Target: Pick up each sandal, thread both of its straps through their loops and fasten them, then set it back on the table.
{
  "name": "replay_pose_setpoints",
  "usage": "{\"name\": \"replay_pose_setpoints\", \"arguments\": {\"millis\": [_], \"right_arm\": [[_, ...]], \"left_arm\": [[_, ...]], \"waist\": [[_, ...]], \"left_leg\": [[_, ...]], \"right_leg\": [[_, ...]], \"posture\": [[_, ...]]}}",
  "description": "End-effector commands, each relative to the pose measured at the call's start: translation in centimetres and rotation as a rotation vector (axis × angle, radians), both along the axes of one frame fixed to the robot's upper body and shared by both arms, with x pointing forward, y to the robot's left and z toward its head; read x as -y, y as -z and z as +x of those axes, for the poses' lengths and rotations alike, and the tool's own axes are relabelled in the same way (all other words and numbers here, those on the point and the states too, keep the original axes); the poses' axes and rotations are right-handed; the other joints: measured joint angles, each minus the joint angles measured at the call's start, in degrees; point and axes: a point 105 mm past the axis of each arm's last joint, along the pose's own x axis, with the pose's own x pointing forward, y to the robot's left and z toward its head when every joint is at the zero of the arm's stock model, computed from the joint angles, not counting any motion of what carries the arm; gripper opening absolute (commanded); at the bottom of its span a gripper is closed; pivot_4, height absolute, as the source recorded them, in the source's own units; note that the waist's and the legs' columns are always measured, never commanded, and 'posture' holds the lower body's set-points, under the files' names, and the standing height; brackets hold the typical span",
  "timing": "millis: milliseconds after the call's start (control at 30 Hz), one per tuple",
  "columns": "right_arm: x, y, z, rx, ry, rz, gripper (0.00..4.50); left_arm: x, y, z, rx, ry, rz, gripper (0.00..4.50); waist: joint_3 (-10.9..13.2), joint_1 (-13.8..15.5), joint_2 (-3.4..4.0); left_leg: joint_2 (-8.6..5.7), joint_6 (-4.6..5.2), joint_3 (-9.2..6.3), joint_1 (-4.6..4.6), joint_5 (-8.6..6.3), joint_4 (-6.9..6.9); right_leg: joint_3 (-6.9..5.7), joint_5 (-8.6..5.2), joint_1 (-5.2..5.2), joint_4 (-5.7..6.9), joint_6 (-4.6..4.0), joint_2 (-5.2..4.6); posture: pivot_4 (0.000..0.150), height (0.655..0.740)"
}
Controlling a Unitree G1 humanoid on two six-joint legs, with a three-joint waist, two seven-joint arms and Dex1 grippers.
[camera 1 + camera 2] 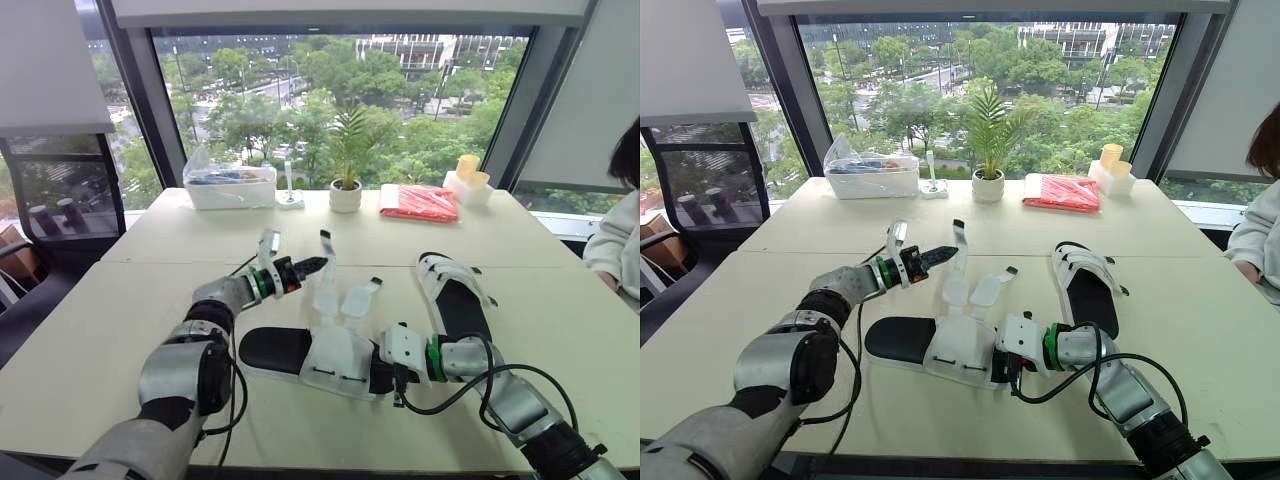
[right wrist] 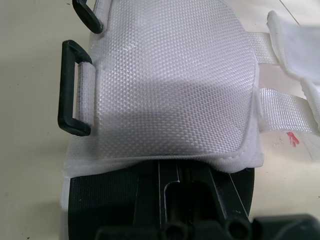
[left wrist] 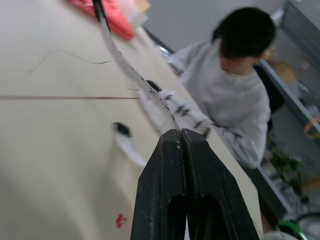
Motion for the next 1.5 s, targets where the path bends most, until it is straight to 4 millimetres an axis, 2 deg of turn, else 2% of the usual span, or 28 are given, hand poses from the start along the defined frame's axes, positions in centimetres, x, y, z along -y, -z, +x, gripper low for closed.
{"name": "replay_pose_setpoints", "arguments": {"millis": [33, 133, 167, 300, 367, 433, 500, 567, 700, 800, 867, 900, 967, 1133, 1167, 1333, 1500], "right_arm": [[1.1, 2.3, 0.2, -0.064, 0.048, -0.072, 0.00], [1.2, 2.3, 0.3, -0.061, 0.046, -0.075, 0.00], [1.2, 2.3, 0.3, -0.059, 0.045, -0.077, 0.00], [1.3, 2.5, 0.3, -0.057, 0.040, -0.088, 0.00], [1.4, 2.6, 0.4, -0.058, 0.042, -0.087, 0.00], [1.4, 2.8, 0.3, -0.059, 0.041, -0.089, 0.00], [1.3, 3.0, 0.3, -0.061, 0.040, -0.090, 0.00], [1.2, 3.2, 0.3, -0.064, 0.041, -0.087, 0.00], [1.1, 3.3, 0.2, -0.064, 0.038, -0.084, 0.00], [1.0, 3.2, 0.3, -0.063, 0.036, -0.084, 0.00], [1.0, 3.2, 0.3, -0.062, 0.036, -0.086, 0.00], [1.0, 3.2, 0.4, -0.061, 0.036, -0.087, 0.00], [1.0, 3.2, 0.4, -0.060, 0.036, -0.089, 0.00], [1.0, 3.1, 0.6, -0.055, 0.032, -0.096, 0.00], [0.9, 3.1, 0.6, -0.054, 0.032, -0.096, 0.00], [0.9, 2.9, 0.8, -0.048, 0.036, -0.097, 0.00], [0.9, 2.7, 1.0, -0.042, 0.045, -0.096, 0.00]], "left_arm": [[-0.1, -2.6, -2.2, 0.294, 0.120, 0.048, 0.05], [-0.5, -1.8, -6.0, 0.696, 0.170, 0.235, 0.05], [-0.5, -1.3, -7.2, 0.778, 0.197, 0.278, 0.05], [-2.2, 3.2, -13.6, 1.094, 0.406, 0.434, 0.05], [-2.8, 4.7, -15.1, 1.211, 0.453, 0.470, 0.05], [-3.8, 7.0, -16.7, 1.372, 0.517, 0.523, 0.05], [-4.7, 8.9, -17.7, 1.431, 0.589, 0.559, 0.05], [-5.0, 9.3, -16.6, 1.422, 0.512, 0.570, 0.05], [-5.3, 8.3, -12.1, 1.214, 0.263, 0.598, 0.05], [-5.4, 6.6, -8.4, 1.031, 0.121, 0.602, 0.05], [-5.1, 5.2, -6.7, 0.903, 0.062, 0.558, 0.05], [-5.0, 4.6, -5.9, 0.829, 0.031, 0.526, 0.60], [-4.4, 3.7, -4.7, 0.632, 0.032, 0.453, 1.40], [-2.4, 4.1, -3.6, 0.138, 0.099, 0.356, 4.05], [-2.1, 4.4, -3.4, 0.058, 0.108, 0.352, 4.45], [-0.9, 4.8, -2.2, -0.233, 0.078, 0.301, 4.45], [-1.4, 4.7, -1.1, -0.314, 0.008, 0.281, 4.45]], "waist": [[-0.01, -0.11, 0.03], [-0.05, -0.27, 0.08], [-0.06, -0.32, 0.10], [-0.10, -0.01, 0.16], [-0.10, 0.28, 0.18], [-0.11, 0.36, 0.16], [-0.17, 0.32, 0.26], [-0.19, 0.39, 0.29], [-0.22, 0.25, 0.25], [-0.22, 0.11, 0.23], [-0.22, 0.07, 0.23], [-0.22, 0.00, 0.23], [-0.22, -0.03, 0.22], [-0.18, -0.16, 0.16], [-0.17, -0.17, 0.14], [-0.15, -0.31, 0.12], [-0.15, -0.29, 0.11]], "left_leg": [[0.01, 0.00, 0.00, 0.00, 0.00, -0.01], [0.04, -0.01, 0.01, 0.05, 0.00, -0.09], [0.07, -0.03, 0.02, 0.06, 0.00, -0.12], [0.19, -0.09, 0.03, 0.06, 0.03, -0.18], [0.24, -0.07, 0.00, 0.17, 0.02, -0.20], [0.25, 0.21, -0.18, 0.29, -0.14, -0.20], [0.24, 0.32, -0.18, 0.59, -0.23, -0.27], [0.23, 0.38, -0.15, 1.03, -0.26, -0.48], [0.23, 0.45, -0.18, 1.08, -0.27, -0.48], [0.26, 0.46, -0.18, 1.04, -0.27, -0.48], [0.25, 0.48, -0.18, 1.04, -0.29, -0.47], [0.25, 0.52, -0.18, 1.04, -0.31, -0.45], [0.24, 0.56, -0.17, 1.05, -0.33, -0.41], [0.26, 0.59, -0.19, 1.05, -0.34, -0.32], [0.25, 0.59, -0.19, 1.04, -0.34, -0.29], [0.26, 0.58, -0.21, 1.05, -0.34, -0.26], [0.29, 0.57, -0.21, 1.04, -0.34, -0.28]], "right_leg": [[0.00, 0.00, 0.00, 0.00, 0.00, 0.00], [0.08, 0.00, 0.00, -0.04, -0.01, 0.01], [0.11, 0.00, 0.00, -0.09, -0.02, 0.02], [0.13, 0.11, 0.10, -0.44, -0.21, 0.03], [0.11, 0.17, 0.32, -0.67, -0.30, 0.01], [-0.05, 0.22, 0.60, -0.84, -0.41, 0.00], [-0.07, 0.21, 0.90, -0.96, -0.56, -0.07], [-0.08, 0.16, 1.12, -1.14, -0.65, -0.08], [-0.23, 0.27, 1.17, -1.24, -0.44, 0.09], [-0.23, 0.26, 1.30, -1.08, -0.40, 0.22], [-0.23, 0.21, 1.29, -0.99, -0.33, 0.24], [-0.23, 0.20, 1.30, -0.98, -0.31, 0.25], [-0.21, 0.17, 1.31, -0.92, -0.26, 0.26], [-0.20, 0.11, 1.32, -0.81, -0.19, 0.33], [-0.20, 0.11, 1.33, -0.80, -0.19, 0.33], [-0.18, 0.11, 1.33, -0.81, -0.19, 0.39], [-0.14, 0.11, 1.27, -0.81, -0.19, 0.40]], "posture": [[0.150, 0.7374], [0.150, 0.7374], [0.150, 0.7374], [0.150, 0.7374], [0.150, 0.7374], [0.150, 0.7374], [0.150, 0.7374], [0.150, 0.7374], [0.150, 0.7374], [0.150, 0.7374], [0.150, 0.7374], [0.150, 0.7374], [0.150, 0.7374], [0.150, 0.7374], [0.150, 0.7374], [0.150, 0.7374], [0.150, 0.7374]]}}
